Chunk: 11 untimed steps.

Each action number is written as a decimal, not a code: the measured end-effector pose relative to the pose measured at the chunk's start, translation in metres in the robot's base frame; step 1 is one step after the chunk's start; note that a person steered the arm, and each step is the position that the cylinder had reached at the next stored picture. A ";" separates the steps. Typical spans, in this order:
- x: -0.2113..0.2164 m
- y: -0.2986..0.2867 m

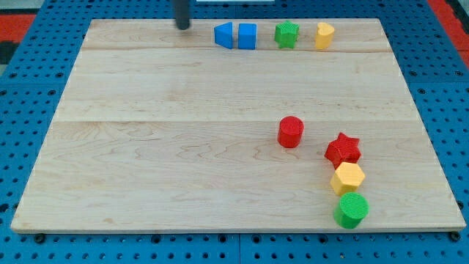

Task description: Move the red circle parallel to the left of the red star

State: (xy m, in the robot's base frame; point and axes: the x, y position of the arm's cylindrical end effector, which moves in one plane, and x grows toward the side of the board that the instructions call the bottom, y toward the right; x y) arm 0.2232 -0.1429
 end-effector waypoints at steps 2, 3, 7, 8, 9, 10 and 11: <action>0.103 0.052; 0.102 0.162; 0.254 0.226; 0.272 0.217; 0.284 0.180; 0.287 0.118; 0.283 0.062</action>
